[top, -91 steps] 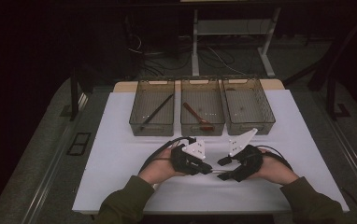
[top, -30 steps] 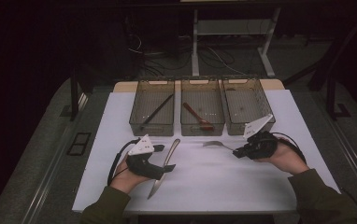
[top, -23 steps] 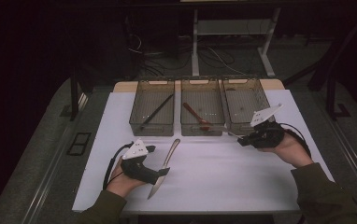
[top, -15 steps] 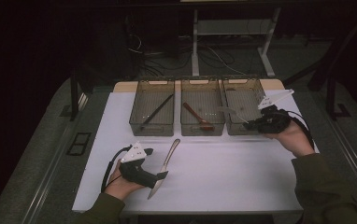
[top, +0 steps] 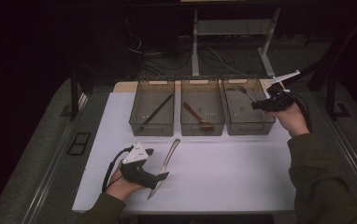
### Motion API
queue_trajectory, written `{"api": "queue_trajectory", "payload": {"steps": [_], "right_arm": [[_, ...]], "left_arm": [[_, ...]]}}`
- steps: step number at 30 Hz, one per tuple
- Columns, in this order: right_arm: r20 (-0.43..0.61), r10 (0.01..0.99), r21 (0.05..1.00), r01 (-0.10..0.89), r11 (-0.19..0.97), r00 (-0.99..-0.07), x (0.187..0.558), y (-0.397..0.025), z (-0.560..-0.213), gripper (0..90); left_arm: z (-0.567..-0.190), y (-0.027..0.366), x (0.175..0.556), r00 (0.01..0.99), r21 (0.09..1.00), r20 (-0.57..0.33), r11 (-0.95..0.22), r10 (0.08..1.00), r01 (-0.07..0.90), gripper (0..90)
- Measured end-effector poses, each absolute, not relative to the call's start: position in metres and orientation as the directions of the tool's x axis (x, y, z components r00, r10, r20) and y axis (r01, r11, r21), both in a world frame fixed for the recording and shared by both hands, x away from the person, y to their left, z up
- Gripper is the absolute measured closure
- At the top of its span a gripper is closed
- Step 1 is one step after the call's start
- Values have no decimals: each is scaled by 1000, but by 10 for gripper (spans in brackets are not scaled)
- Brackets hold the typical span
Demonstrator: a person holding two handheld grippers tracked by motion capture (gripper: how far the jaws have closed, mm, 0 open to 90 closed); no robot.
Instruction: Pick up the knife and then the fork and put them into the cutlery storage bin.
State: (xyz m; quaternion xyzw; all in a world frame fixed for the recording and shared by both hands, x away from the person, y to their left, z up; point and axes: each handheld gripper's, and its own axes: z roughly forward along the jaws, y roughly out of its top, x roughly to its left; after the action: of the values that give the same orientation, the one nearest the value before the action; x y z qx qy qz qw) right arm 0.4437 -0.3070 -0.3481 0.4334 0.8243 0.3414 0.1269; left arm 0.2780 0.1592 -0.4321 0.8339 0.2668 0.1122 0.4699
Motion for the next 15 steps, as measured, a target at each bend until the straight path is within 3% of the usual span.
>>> {"api": "queue_trajectory", "payload": {"steps": [15], "right_arm": [[89, 851, 567, 729, 383, -517, 481, -305, -384, 855]], "left_arm": [[-433, 158, 278, 843, 837, -73, -427, 532, 342, 0]]}}
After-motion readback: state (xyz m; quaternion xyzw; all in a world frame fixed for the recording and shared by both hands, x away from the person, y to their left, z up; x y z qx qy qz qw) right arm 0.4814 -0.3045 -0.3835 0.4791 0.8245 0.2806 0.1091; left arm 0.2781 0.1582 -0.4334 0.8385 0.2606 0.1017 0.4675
